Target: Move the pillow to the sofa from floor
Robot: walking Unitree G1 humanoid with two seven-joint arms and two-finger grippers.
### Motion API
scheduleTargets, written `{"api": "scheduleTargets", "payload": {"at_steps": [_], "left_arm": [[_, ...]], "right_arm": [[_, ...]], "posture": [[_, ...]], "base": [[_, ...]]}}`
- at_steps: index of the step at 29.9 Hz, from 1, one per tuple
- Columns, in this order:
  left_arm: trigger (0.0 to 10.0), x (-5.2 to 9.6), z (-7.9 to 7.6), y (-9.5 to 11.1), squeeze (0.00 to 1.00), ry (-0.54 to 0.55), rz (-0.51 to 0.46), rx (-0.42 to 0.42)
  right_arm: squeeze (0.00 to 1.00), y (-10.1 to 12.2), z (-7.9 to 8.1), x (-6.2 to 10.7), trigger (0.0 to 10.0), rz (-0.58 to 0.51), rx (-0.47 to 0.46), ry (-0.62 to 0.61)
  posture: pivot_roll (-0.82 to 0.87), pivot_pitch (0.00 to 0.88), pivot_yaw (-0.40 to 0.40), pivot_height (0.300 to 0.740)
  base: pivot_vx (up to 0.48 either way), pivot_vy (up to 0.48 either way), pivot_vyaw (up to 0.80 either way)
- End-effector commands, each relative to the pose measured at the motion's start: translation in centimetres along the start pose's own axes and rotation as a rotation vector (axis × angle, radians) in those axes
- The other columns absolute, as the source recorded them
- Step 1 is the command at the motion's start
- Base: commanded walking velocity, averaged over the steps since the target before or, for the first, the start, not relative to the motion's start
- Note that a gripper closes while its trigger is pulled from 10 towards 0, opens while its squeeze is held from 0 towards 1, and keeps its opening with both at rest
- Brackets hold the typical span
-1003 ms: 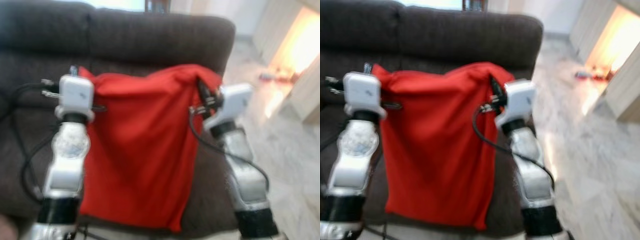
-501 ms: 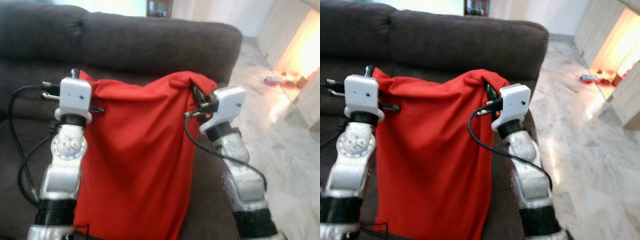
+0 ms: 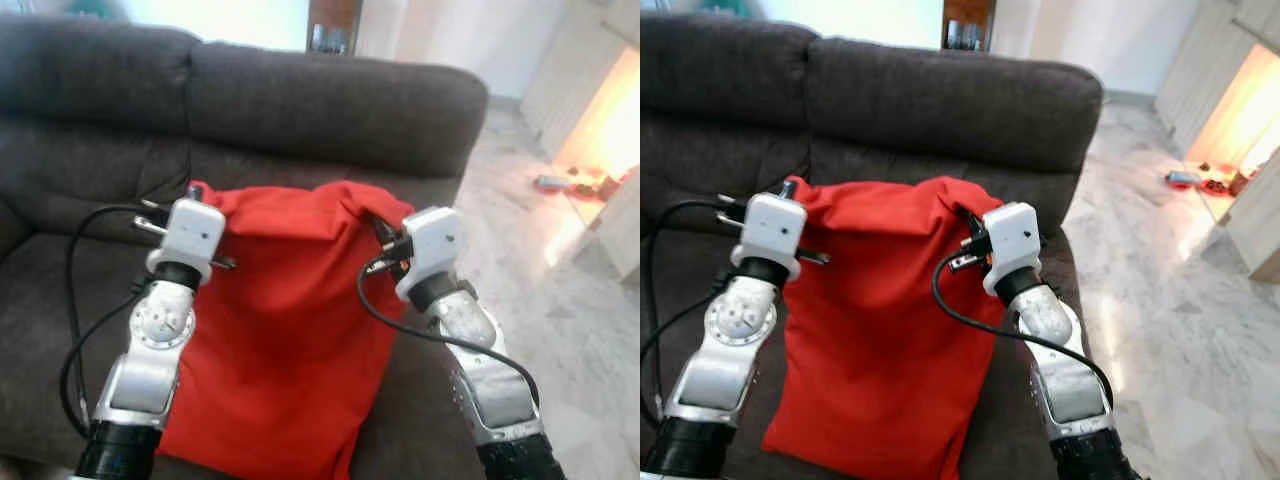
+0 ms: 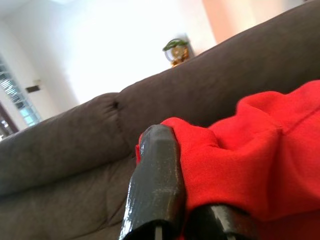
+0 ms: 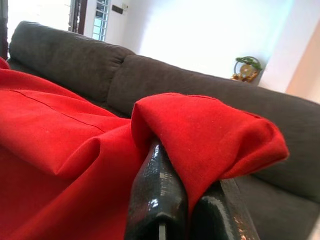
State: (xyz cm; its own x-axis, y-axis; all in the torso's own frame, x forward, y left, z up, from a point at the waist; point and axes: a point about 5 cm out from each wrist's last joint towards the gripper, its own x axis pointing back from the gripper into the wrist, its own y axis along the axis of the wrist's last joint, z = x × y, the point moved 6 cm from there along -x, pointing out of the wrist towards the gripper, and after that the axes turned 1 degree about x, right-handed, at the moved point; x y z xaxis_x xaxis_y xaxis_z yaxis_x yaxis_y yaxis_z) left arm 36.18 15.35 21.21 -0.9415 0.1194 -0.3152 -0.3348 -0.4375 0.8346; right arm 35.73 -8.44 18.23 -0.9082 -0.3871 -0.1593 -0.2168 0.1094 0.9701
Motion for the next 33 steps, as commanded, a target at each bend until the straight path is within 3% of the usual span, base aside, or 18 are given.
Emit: {"api": "scheduleTargets", "payload": {"at_steps": [1, 6, 7, 8, 9, 10, 26, 27, 28, 30, 31, 33], "left_arm": [[10.0, 0.1, -0.8, 0.1, 0.0, -0.034, -0.001, 0.0], [10.0, 0.1, -0.9, -0.1, 0.0, -0.041, 0.003, -0.015], [10.0, 0.2, -1.0, -0.1, 0.0, -0.041, 0.004, -0.015], [10.0, 0.2, -1.0, -0.1, 0.27, -0.041, 0.005, -0.013], [10.0, 0.2, -1.0, -0.1, 1.0, -0.041, 0.006, -0.013], [10.0, 0.2, -1.0, -0.2, 1.0, -0.04, 0.007, -0.016], [10.0, 0.1, -1.1, 0.0, 1.0, -0.041, 0.002, -0.017], [10.0, 0.2, -1.1, -0.1, 1.0, -0.042, 0.005, -0.017], [10.0, 0.4, -1.3, -0.5, 1.0, -0.045, 0.017, -0.018], [10.0, 0.7, -1.4, -1.2, 0.98, -0.046, 0.038, -0.012], [10.0, 0.9, -1.5, -1.9, 0.0, -0.042, 0.063, 0.007], [10.0, 1.9, -1.2, -4.2, 0.0, -0.003, 0.139, 0.077]], "right_arm": [[0.0, 0.3, 0.2, -0.2, 10.0, -0.004, 0.012, 0.016], [0.0, 0.0, 0.3, -0.2, 10.0, 0.008, 0.012, 0.024], [0.05, 0.0, 0.3, -0.2, 10.0, 0.009, 0.012, 0.024], [0.52, 0.0, 0.3, -0.2, 10.0, 0.009, 0.011, 0.024], [0.87, 0.0, 0.3, -0.2, 10.0, 0.009, 0.01, 0.024], [1.0, 0.0, 0.3, -0.1, 10.0, 0.008, 0.01, 0.024], [1.0, 0.1, -0.2, -0.2, 10.0, 0.003, 0.014, -0.006], [0.8, -0.1, -0.6, -0.2, 10.0, 0.009, 0.02, -0.029], [0.0, -0.4, -1.6, -0.1, 10.0, 0.015, 0.02, -0.08], [0.0, -0.7, -2.5, 0.1, 10.0, 0.018, 0.01, -0.128], [0.0, -1.1, -3.1, 0.3, 10.0, 0.023, 0.004, -0.154], [0.0, -2.8, -5.1, 1.2, 10.0, 0.059, -0.032, -0.241]], "posture": [[0.12, 0.0, -0.088, 0.726], [0.12, 0.0, -0.088, 0.726], [0.11, 0.0, -0.087, 0.726], [0.11, 0.0, -0.087, 0.726], [0.11, 0.0, -0.087, 0.726], [0.11, 0.0, -0.086, 0.726], [0.11, 0.0, -0.088, 0.726], [0.11, 0.0, -0.088, 0.726], [0.11, 0.0, -0.088, 0.726], [0.11, 0.0, -0.088, 0.726], [0.12, 0.0, -0.087, 0.726], [0.12, 0.0, -0.085, 0.726]], "base": [[0.0, 0.0, 0.0], [0.0, 0.0, 0.0], [0.0, 0.0, 0.0], [0.0, 0.0, 0.0], [0.0, 0.0, 0.0], [0.0, 0.0, 0.0], [0.0, 0.0, 0.0], [0.0, 0.0, 0.0], [0.0, 0.0, 0.0], [0.0, 0.0, 0.0], [0.0, 0.0, 0.0], [0.0, 0.0, 0.0]]}}
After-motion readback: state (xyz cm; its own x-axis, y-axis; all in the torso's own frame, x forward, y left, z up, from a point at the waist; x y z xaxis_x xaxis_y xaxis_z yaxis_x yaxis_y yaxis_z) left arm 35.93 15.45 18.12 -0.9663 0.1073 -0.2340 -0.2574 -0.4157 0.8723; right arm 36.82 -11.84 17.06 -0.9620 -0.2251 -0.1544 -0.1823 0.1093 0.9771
